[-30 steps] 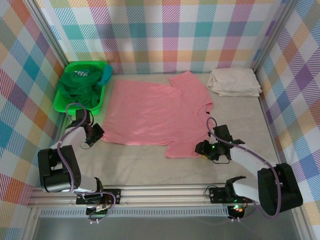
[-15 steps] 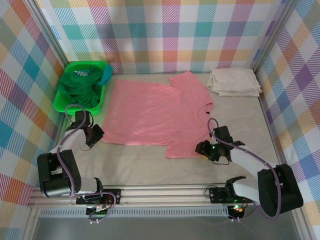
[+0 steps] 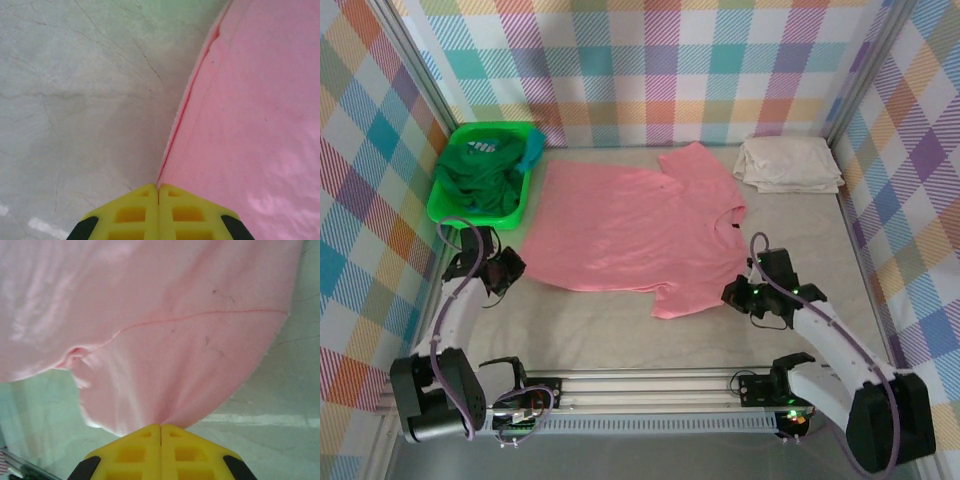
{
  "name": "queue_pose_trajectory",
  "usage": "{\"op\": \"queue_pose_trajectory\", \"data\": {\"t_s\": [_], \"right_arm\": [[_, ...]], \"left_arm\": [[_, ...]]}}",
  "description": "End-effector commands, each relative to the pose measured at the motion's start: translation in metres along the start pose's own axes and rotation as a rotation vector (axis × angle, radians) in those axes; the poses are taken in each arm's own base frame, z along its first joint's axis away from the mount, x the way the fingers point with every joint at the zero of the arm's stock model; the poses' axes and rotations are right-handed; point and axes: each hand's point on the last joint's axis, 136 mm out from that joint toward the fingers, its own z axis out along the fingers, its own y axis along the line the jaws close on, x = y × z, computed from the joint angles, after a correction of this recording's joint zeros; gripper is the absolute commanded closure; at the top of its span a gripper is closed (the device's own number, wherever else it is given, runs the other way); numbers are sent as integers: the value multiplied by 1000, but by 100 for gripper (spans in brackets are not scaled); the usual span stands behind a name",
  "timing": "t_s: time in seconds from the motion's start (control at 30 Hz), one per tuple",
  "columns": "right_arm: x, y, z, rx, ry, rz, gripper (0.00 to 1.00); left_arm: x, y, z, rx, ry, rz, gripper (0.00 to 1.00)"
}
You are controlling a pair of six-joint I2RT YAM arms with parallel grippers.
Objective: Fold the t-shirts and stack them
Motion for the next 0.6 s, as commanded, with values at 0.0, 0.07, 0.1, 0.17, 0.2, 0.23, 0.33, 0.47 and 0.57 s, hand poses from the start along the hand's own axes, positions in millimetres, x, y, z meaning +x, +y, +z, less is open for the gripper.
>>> {"op": "queue_pose_trajectory", "data": {"t_s": [0.0,0.07,0.1,0.17,0.2,0.23,0.33,0.47,0.57], "right_arm": [[13,4,-16,5,58,69,100],[12,7,-21,10,62,74,100],[12,8,-24,19,63,86,100],[10,14,-27,-1,72,115,100],[9,19,-29,-24,75,129,100],[7,23,-31,-39,75,138,100],[3,30,-36,-61,70,170,100],[-8,22,-25,-18,57,173,99],[-22,4,-12,80,26,132,88]], "left_arm": [[19,8,-12,-7,55,-51,100],[21,9,-20,-7,46,-51,100],[21,9,-24,-8,39,-57,100],[24,8,-30,-5,45,-63,100],[25,8,-33,-3,50,-64,100],[27,8,-34,1,50,-62,100],[32,12,-30,-8,66,-67,100],[29,16,-13,-17,83,-56,100],[29,20,0,-28,93,-60,100]]}}
